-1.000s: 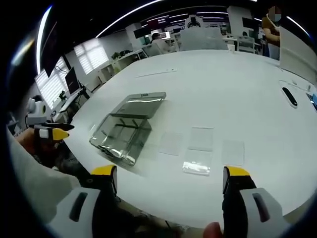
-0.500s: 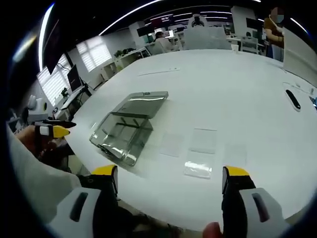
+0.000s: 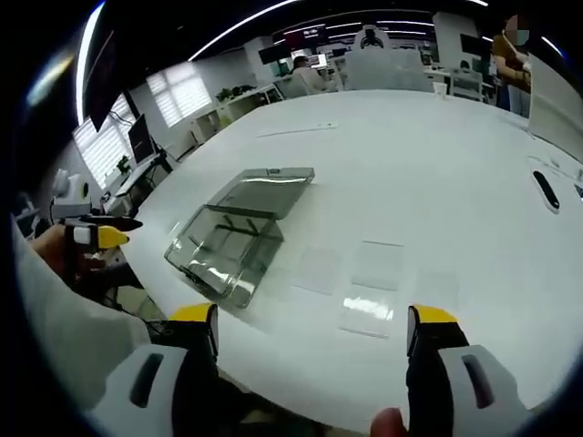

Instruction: Insert the divider into the dual guide fixture by aligning both edges with the guide slots and pushing it downward to the bottom, including one-sided entry, uneven engagement, binding, and posture correction.

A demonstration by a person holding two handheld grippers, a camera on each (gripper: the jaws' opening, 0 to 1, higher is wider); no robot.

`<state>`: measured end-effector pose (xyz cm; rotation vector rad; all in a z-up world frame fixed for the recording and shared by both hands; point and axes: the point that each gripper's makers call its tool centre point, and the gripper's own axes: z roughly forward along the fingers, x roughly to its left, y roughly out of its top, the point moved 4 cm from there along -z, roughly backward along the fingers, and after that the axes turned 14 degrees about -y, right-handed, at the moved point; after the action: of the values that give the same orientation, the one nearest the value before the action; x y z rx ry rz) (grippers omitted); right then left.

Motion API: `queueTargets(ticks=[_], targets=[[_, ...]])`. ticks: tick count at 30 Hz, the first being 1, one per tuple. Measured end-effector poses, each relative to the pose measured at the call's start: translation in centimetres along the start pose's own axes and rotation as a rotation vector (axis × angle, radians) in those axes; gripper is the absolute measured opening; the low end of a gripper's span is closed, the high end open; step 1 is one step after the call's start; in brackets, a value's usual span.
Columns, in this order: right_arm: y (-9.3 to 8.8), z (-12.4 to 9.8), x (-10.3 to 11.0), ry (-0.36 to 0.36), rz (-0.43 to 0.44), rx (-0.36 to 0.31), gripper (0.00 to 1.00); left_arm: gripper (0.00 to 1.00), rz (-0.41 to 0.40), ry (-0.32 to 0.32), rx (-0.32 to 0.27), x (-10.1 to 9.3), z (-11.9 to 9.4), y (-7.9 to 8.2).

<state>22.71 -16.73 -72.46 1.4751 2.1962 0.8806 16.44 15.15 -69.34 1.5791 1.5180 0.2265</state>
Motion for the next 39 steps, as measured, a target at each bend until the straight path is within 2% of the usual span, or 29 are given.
queueTargets(ticks=[20,39], targets=[[1.3,1.5,0.0,0.01,-0.034,0.013,0.79,0.94,-0.014,-0.003,-0.014,0.2,0.2,0.5],[1.0,3.2,-1.0,-0.019,-0.034,0.089,0.73,0.93,-0.016,0.002,-0.018,0.8,0.0,1.1]])
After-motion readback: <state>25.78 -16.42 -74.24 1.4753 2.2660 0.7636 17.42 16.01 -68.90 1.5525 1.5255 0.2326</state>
